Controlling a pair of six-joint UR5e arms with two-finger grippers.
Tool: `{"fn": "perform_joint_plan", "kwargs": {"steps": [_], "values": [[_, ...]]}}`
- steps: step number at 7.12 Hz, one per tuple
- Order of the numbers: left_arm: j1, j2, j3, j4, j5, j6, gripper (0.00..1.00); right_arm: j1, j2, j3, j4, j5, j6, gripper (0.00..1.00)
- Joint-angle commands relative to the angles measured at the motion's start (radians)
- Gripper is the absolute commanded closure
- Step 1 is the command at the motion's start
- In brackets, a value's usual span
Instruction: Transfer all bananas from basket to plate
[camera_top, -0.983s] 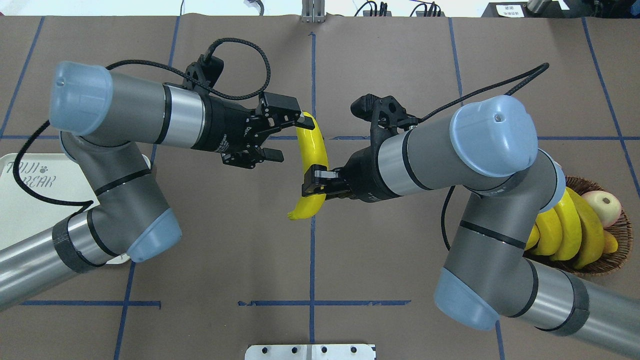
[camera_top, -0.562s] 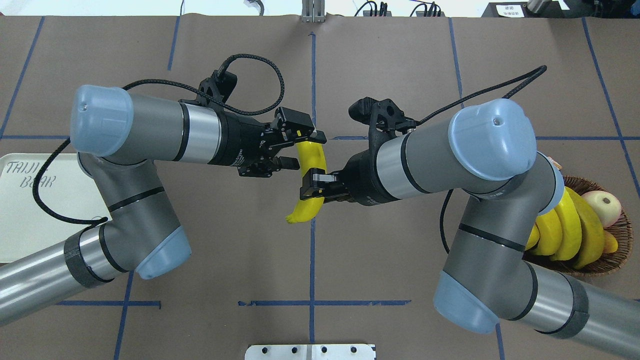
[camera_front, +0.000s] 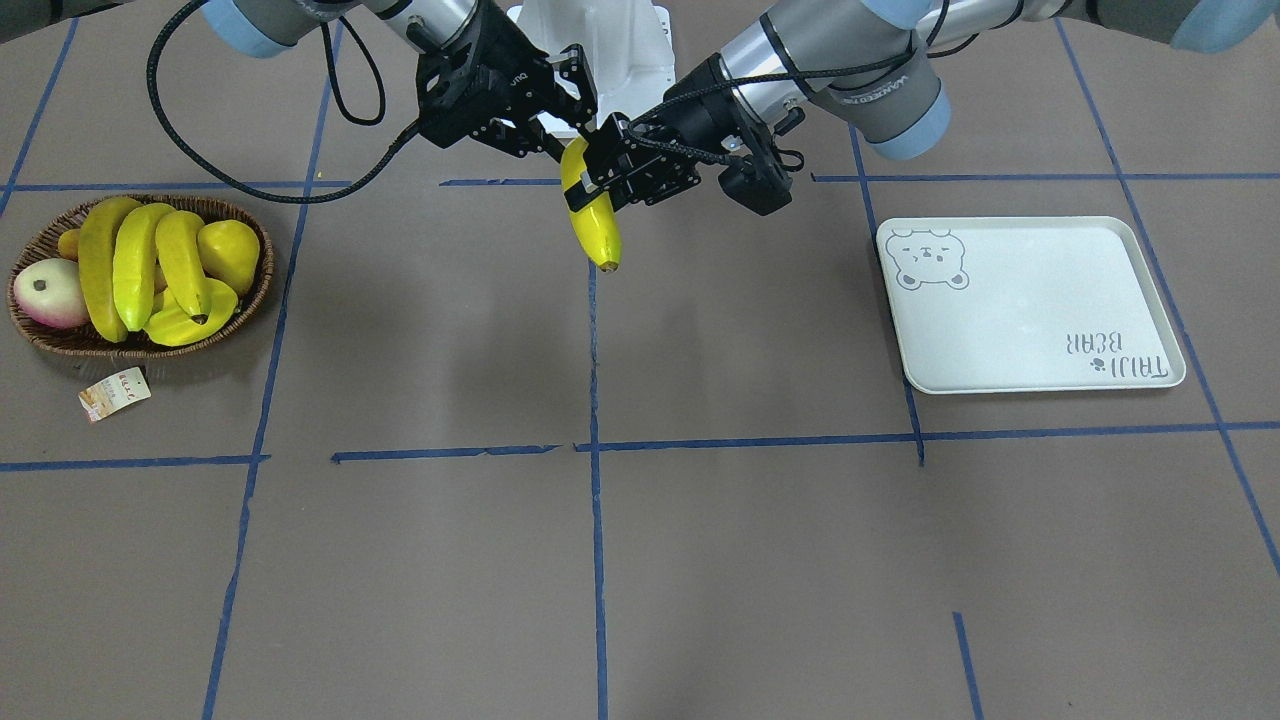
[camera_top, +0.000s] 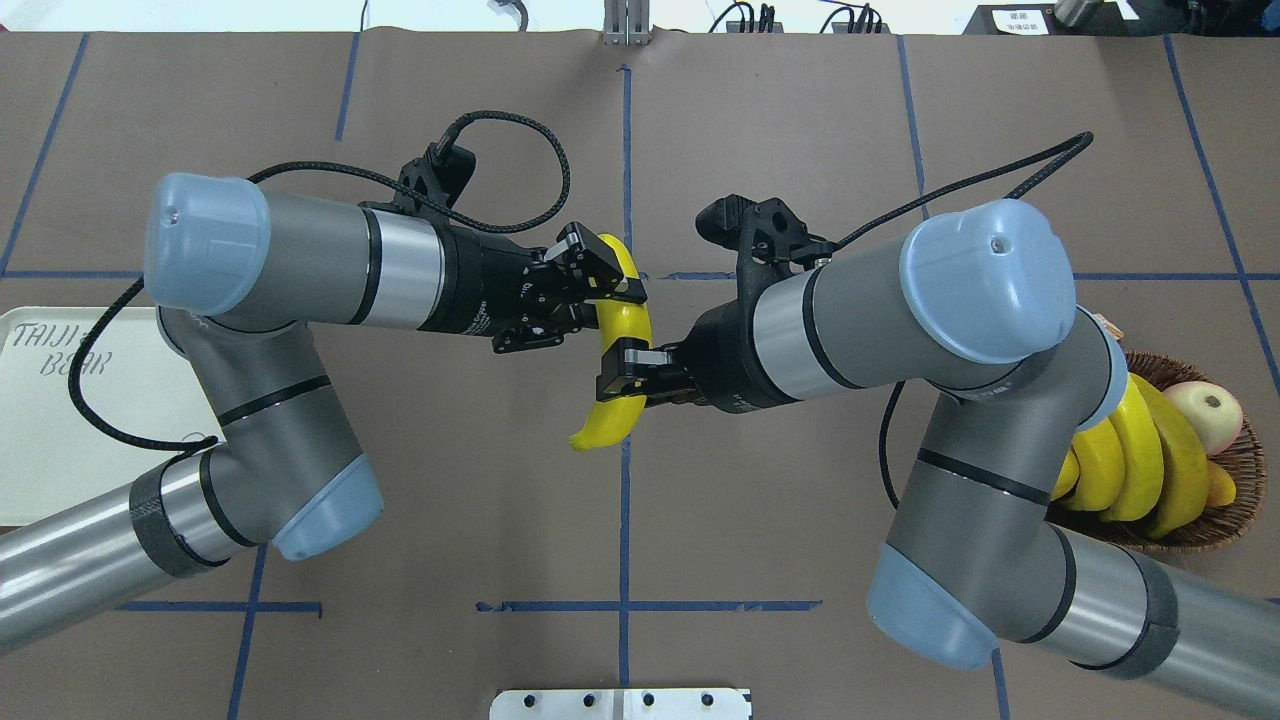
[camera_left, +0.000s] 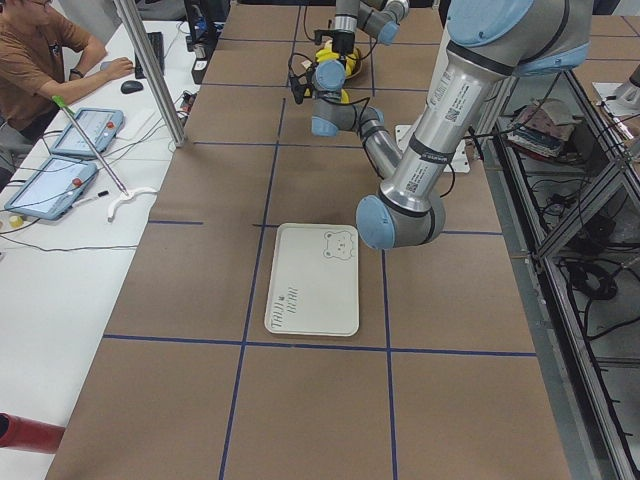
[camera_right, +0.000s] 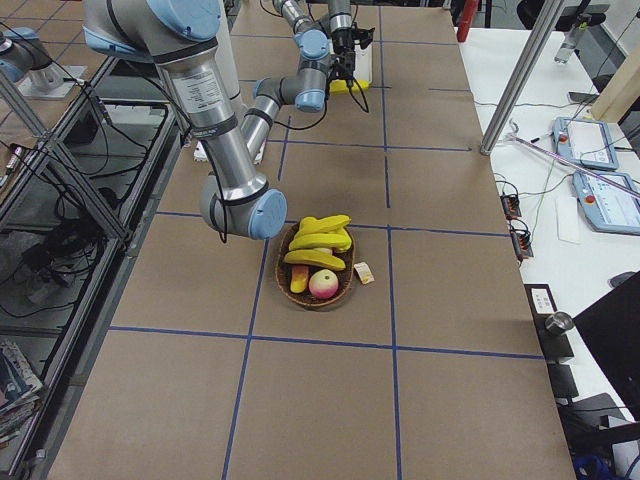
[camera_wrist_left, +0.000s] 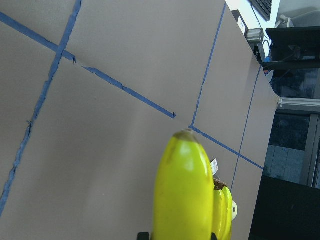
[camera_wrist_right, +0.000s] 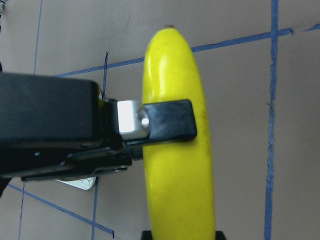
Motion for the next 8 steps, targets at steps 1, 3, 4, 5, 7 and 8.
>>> {"fn": "perform_joint_plan", "kwargs": {"steps": [1,3,4,5,7,8], "values": [[-0.002,0.002,-0.004,0.003,0.000,-0.003,1.00,0.000,0.000,0.013,0.006,0.000,0.005,0.00],[-0.009,0.015,-0.002,0.023,-0.003,0.006,1.00,0.015,-0.002,0.017,0.006,0.000,0.002,0.00],[-0.026,0.053,-0.014,0.116,-0.003,0.014,1.00,0.032,-0.008,0.034,0.005,0.000,-0.001,0.00],[-0.081,0.115,-0.040,0.164,-0.002,0.059,1.00,0.057,-0.023,0.043,0.005,0.000,-0.002,0.00],[-0.115,0.333,-0.199,0.383,0.000,0.400,1.00,0.089,-0.061,0.049,0.003,0.002,-0.004,0.00],[-0.123,0.432,-0.276,0.531,0.003,0.528,1.00,0.104,-0.074,0.049,-0.001,0.000,-0.005,0.00]]}}
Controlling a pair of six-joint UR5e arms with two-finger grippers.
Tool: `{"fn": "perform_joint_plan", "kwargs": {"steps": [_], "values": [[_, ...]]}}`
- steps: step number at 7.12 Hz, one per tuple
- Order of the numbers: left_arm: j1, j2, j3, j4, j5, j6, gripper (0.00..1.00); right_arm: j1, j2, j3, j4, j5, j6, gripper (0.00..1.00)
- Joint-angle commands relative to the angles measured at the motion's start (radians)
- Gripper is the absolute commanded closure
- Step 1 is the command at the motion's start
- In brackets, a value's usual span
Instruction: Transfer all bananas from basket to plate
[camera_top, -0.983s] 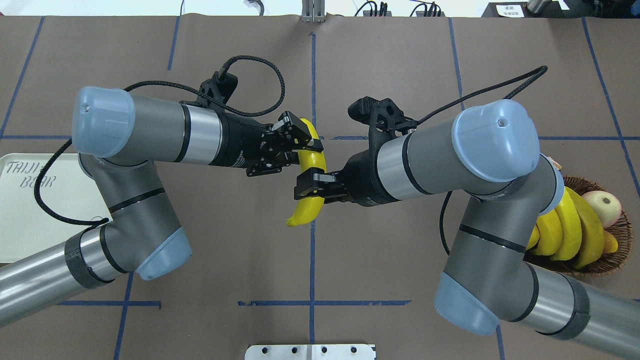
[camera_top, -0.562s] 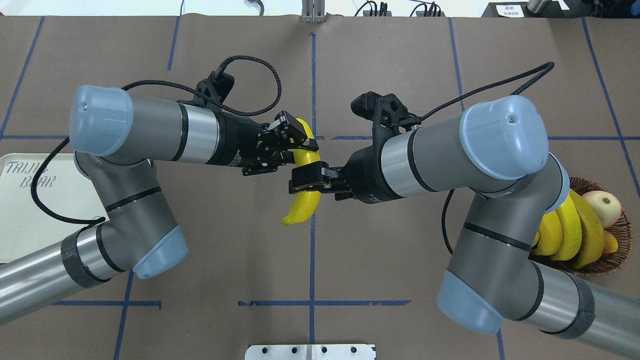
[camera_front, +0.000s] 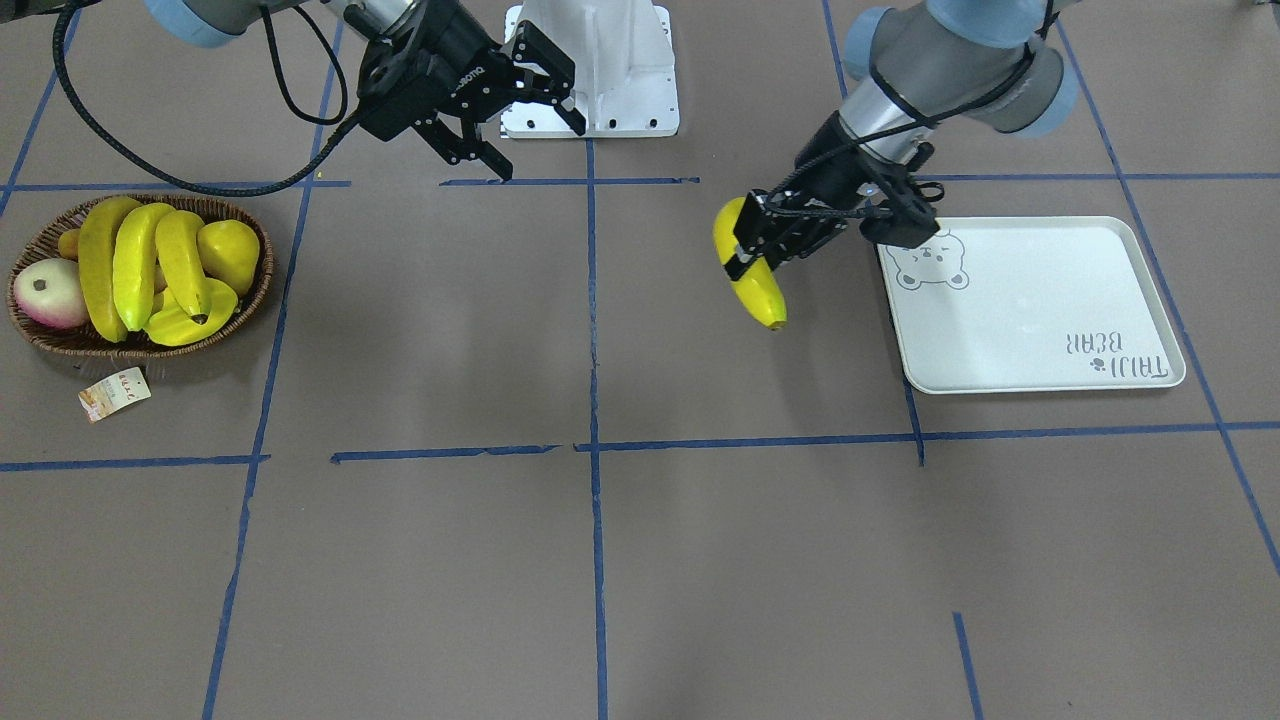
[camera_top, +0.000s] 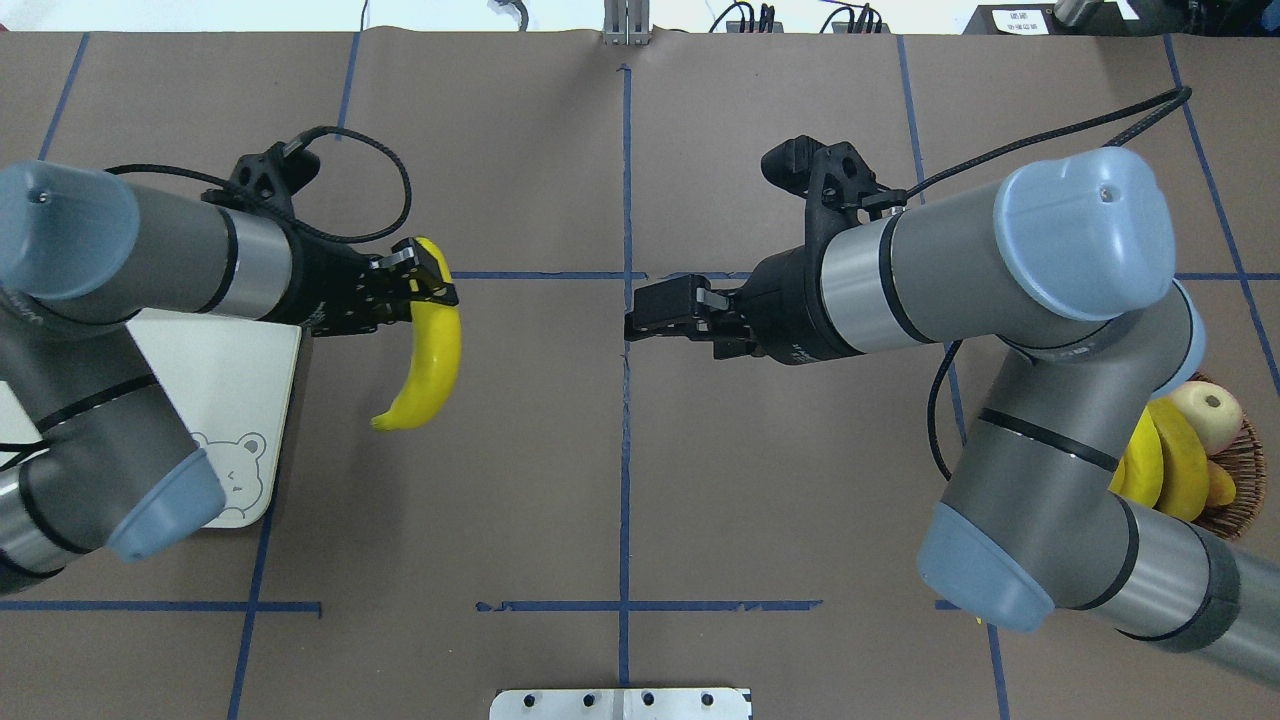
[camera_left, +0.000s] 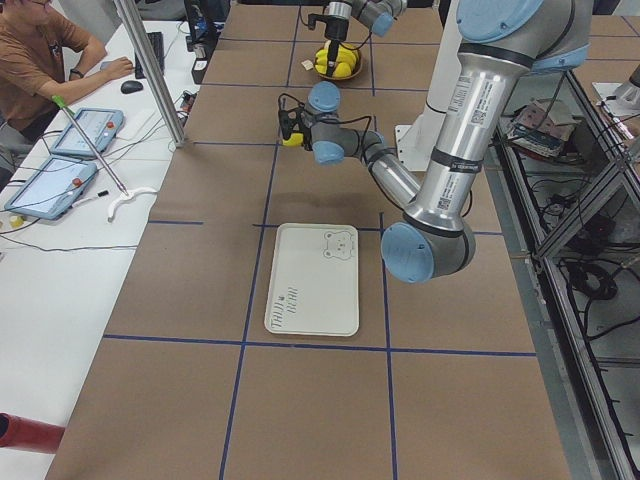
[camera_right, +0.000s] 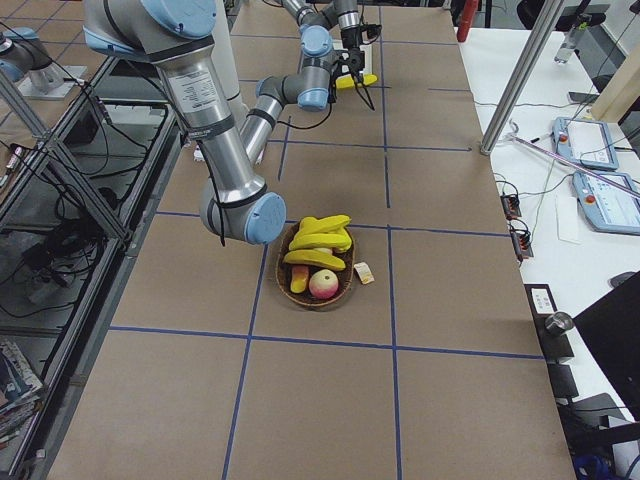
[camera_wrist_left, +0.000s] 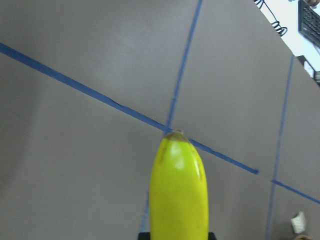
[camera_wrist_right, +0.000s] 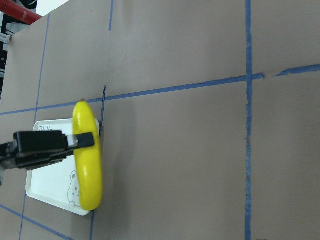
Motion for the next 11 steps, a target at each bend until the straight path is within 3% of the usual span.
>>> {"fn": "perform_joint_plan", "kwargs": {"steps": [1,5,8,11], "values": [[-0.034,0.215,-0.098,0.204,0.005,0.219,1.00,0.037,-0.024,-0.005,-0.013,-0.002,0.001,0.00],[-0.132,0.328,-0.048,0.207,0.005,0.265,1.00,0.120,-0.075,-0.017,-0.016,-0.034,-0.005,0.00],[-0.198,0.331,0.159,0.135,0.000,0.445,1.00,0.123,-0.118,-0.004,-0.022,-0.034,-0.005,0.00],[-0.230,0.392,0.212,0.068,0.002,0.452,1.00,0.122,-0.120,-0.005,-0.022,-0.036,-0.005,0.00]]}}
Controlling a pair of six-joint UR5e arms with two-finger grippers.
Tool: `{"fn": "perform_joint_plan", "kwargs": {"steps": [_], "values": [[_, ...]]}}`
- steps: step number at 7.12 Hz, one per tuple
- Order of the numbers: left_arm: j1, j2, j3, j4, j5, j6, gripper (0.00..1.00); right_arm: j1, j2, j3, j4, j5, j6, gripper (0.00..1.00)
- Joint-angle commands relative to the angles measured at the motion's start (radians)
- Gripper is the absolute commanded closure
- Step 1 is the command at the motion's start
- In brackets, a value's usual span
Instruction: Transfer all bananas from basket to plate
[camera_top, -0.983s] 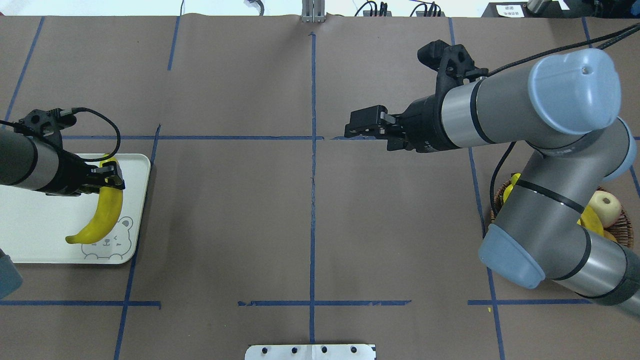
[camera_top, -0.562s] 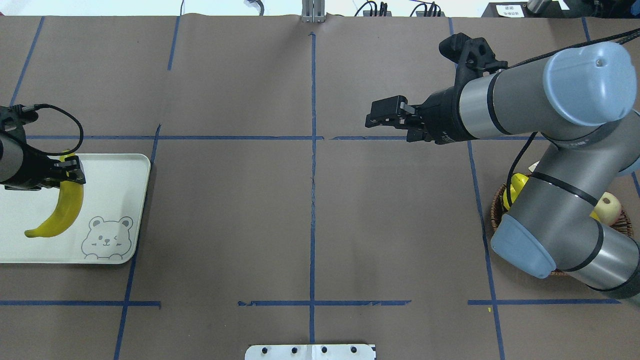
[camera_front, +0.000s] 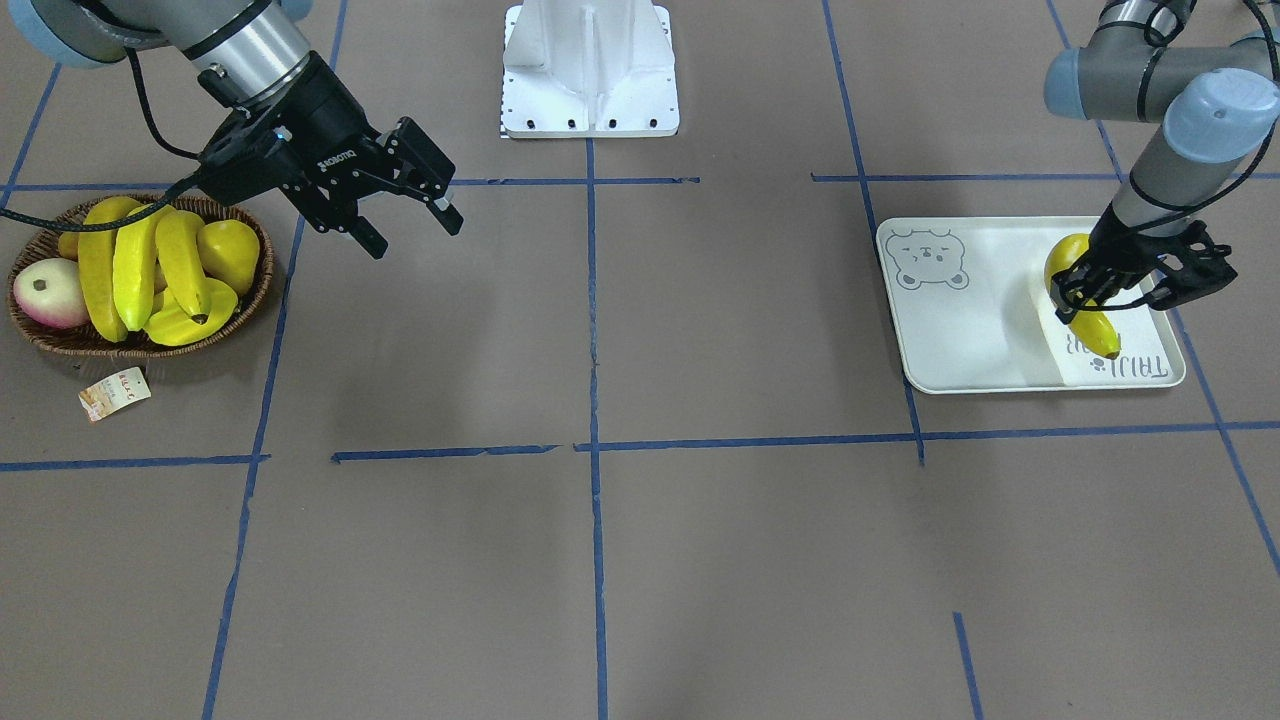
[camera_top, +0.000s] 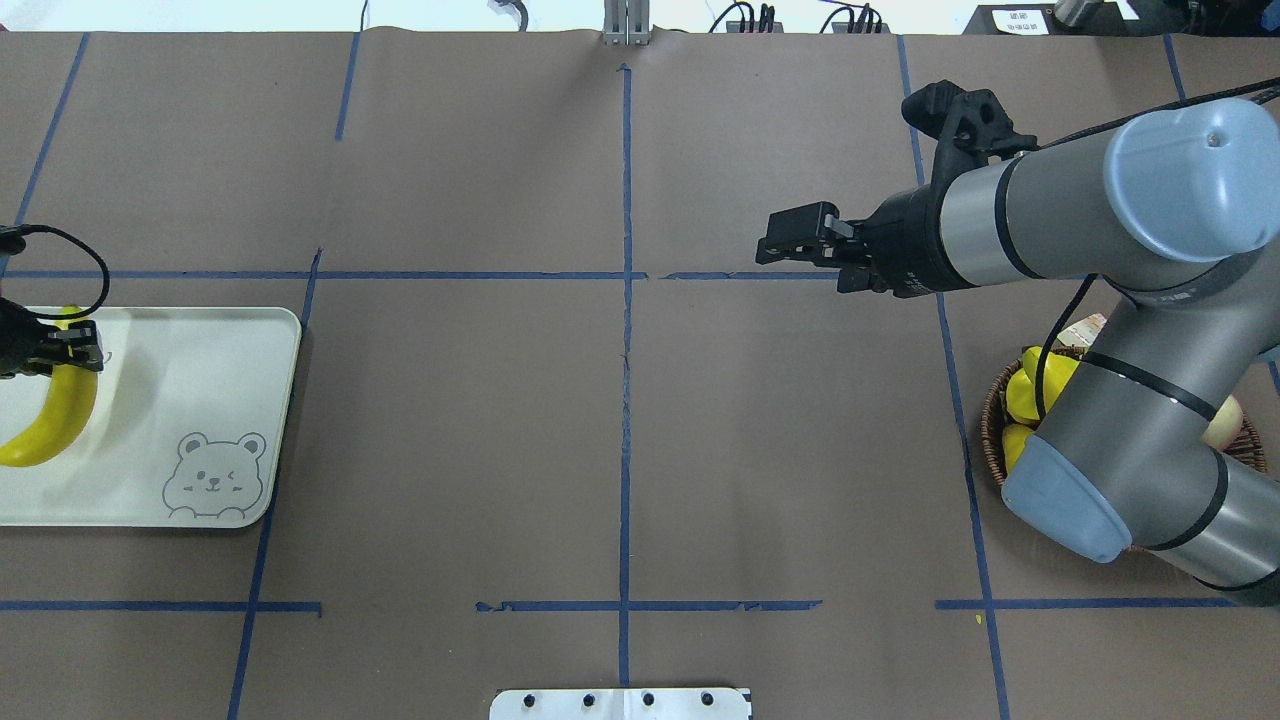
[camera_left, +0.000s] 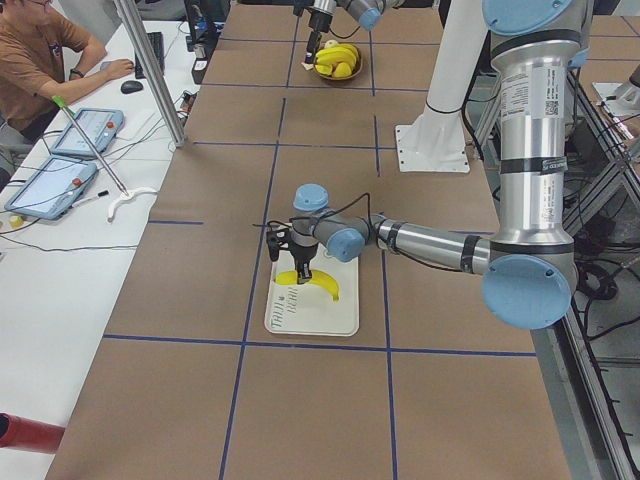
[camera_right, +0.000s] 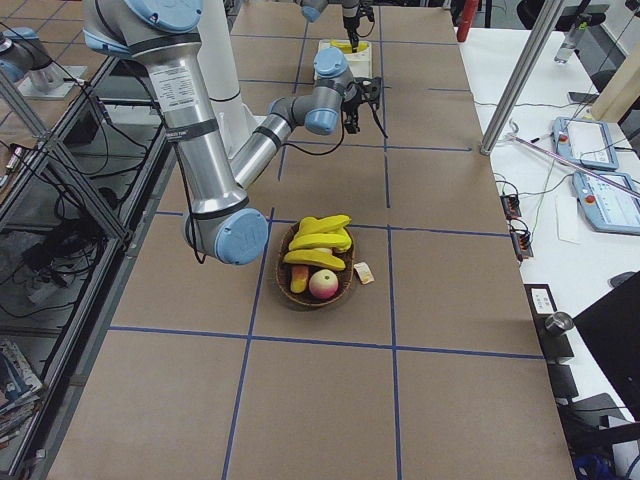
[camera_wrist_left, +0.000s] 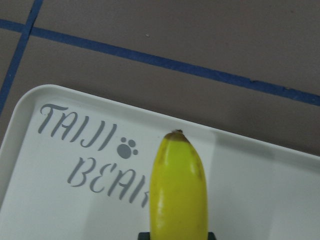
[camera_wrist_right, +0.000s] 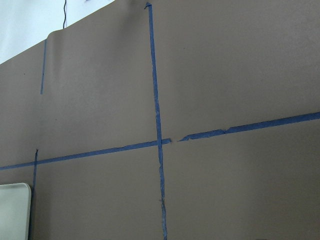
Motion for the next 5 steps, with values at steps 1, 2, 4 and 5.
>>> {"fn": "perform_joint_plan", "kwargs": {"steps": [1,2,4,5], "values": [[-0.015,0.040,0.017,-0.018,0.002,0.004,1.00,-0.001,-0.001,0.002,0.002,0.002,0.002,0.00],[-0.015,0.041,0.024,-0.018,0.000,0.004,0.97,-0.003,0.001,0.002,0.002,0.002,0.002,0.00],[-0.013,0.037,0.041,-0.029,-0.001,0.004,0.01,-0.001,-0.004,0.002,0.002,0.002,0.002,0.00],[-0.015,0.041,0.052,-0.079,-0.006,0.014,0.01,0.000,-0.021,0.006,0.002,0.011,0.000,0.00]]}}
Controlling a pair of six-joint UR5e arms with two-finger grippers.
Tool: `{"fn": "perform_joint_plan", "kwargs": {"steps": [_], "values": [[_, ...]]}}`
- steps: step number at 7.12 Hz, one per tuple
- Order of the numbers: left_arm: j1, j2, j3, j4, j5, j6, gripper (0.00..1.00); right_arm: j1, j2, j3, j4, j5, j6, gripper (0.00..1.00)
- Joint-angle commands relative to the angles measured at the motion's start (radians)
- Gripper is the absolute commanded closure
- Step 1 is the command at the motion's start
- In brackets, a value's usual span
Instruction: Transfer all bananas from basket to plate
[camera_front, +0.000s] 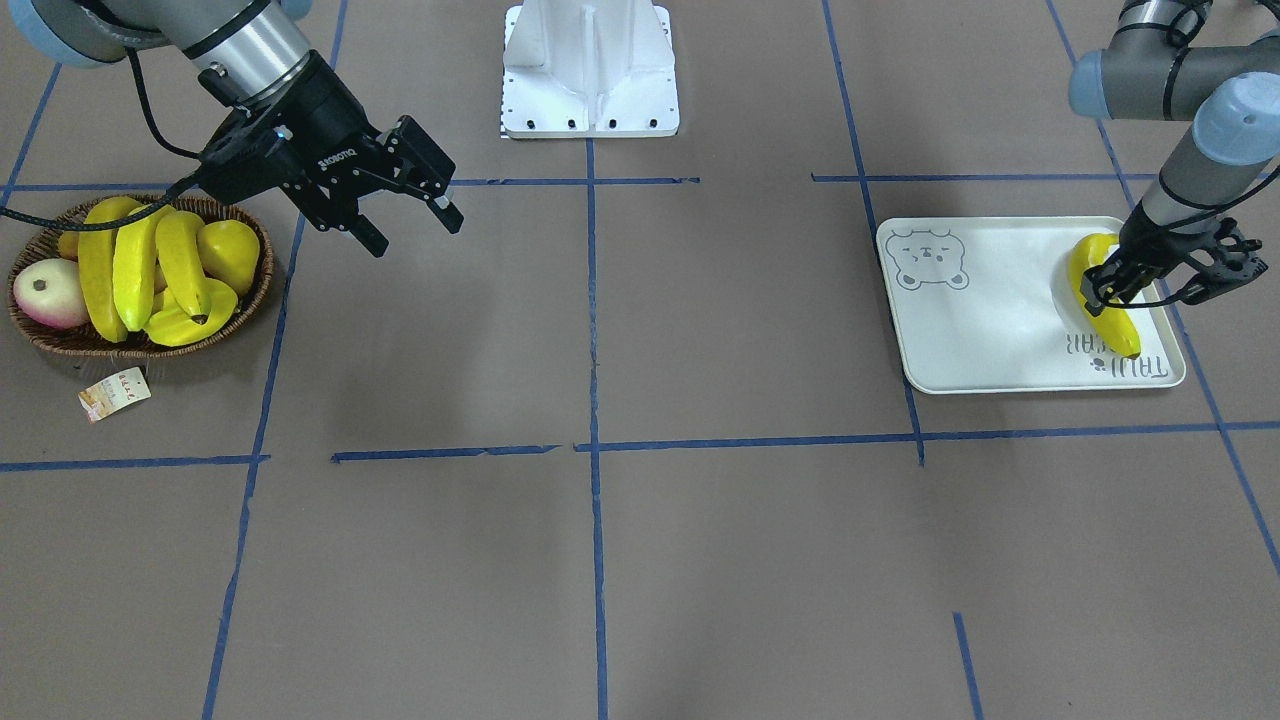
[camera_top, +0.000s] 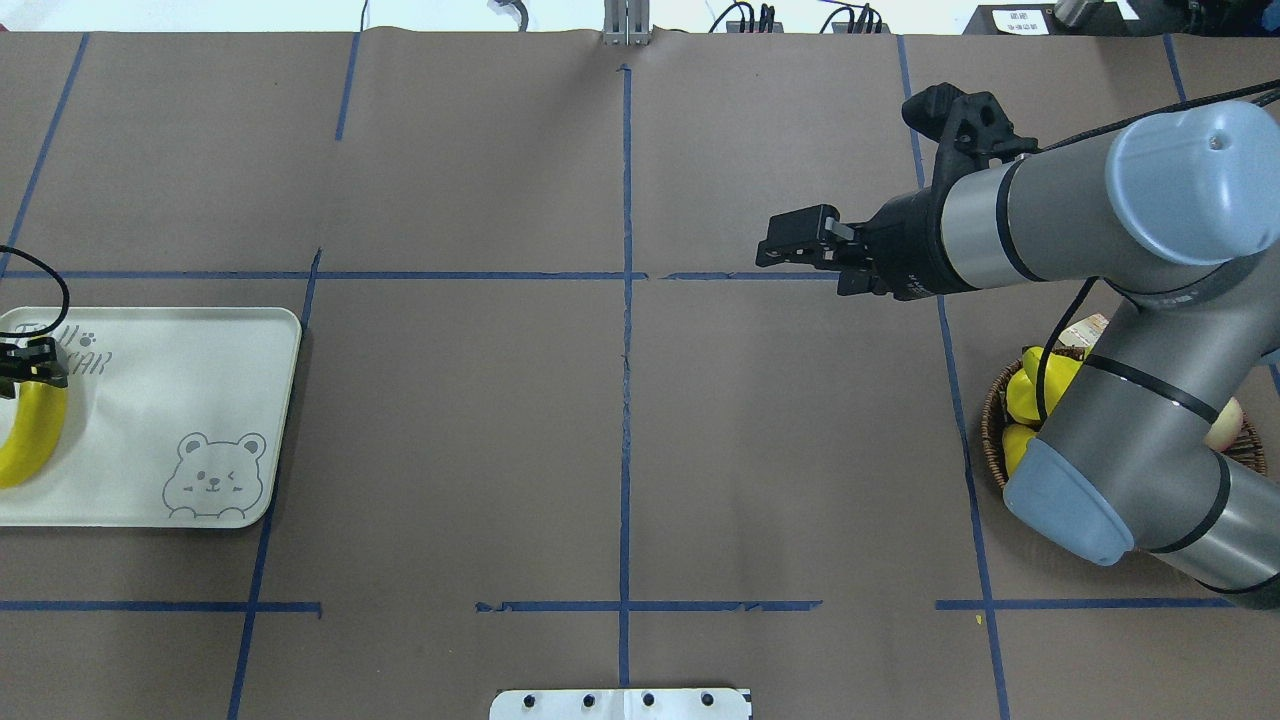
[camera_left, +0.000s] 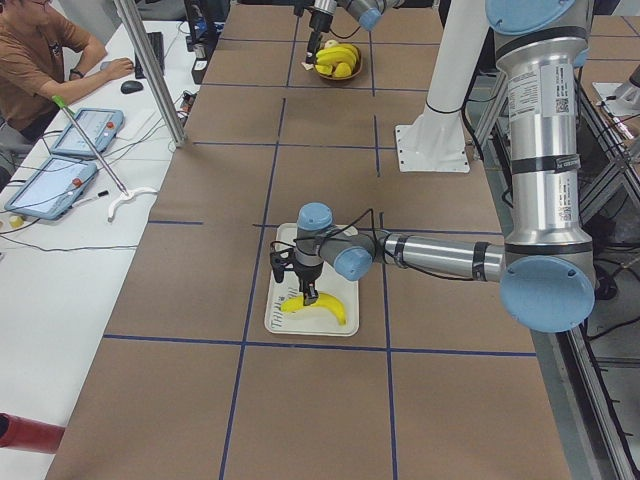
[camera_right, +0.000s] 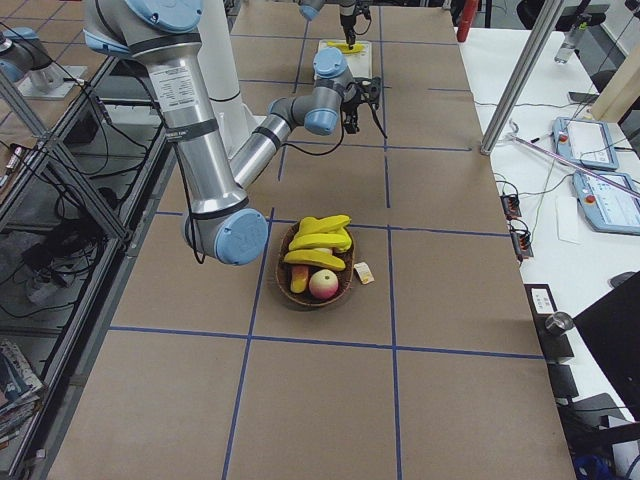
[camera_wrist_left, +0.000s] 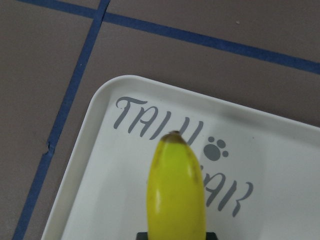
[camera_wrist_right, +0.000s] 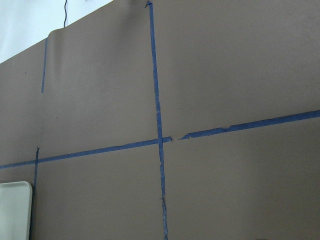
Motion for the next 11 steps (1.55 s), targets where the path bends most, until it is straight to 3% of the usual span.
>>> {"fn": "perform_joint_plan", "kwargs": {"steps": [1,2,4,6,8,11], "values": [[-0.025,0.010,-0.007,-0.055,-0.013,0.046,0.01,0.007,-0.030,0.008,-0.001,0.011,-0.003,0.00],[-0.092,0.004,-0.009,-0.044,-0.083,0.093,0.00,0.026,-0.065,0.022,-0.003,0.025,-0.004,0.00],[-0.255,-0.013,-0.012,-0.033,-0.243,0.216,0.01,0.119,-0.165,0.062,-0.002,0.144,-0.032,0.00],[-0.260,-0.034,-0.032,-0.029,-0.245,0.214,0.00,0.170,-0.391,0.125,-0.001,0.168,-0.276,0.00],[-0.260,-0.030,-0.058,-0.030,-0.243,0.204,0.01,0.170,-0.516,0.125,0.003,0.165,-0.438,0.00],[-0.259,-0.030,-0.061,-0.030,-0.243,0.201,0.01,0.118,-0.552,0.071,0.011,0.166,-0.621,0.03]]}}
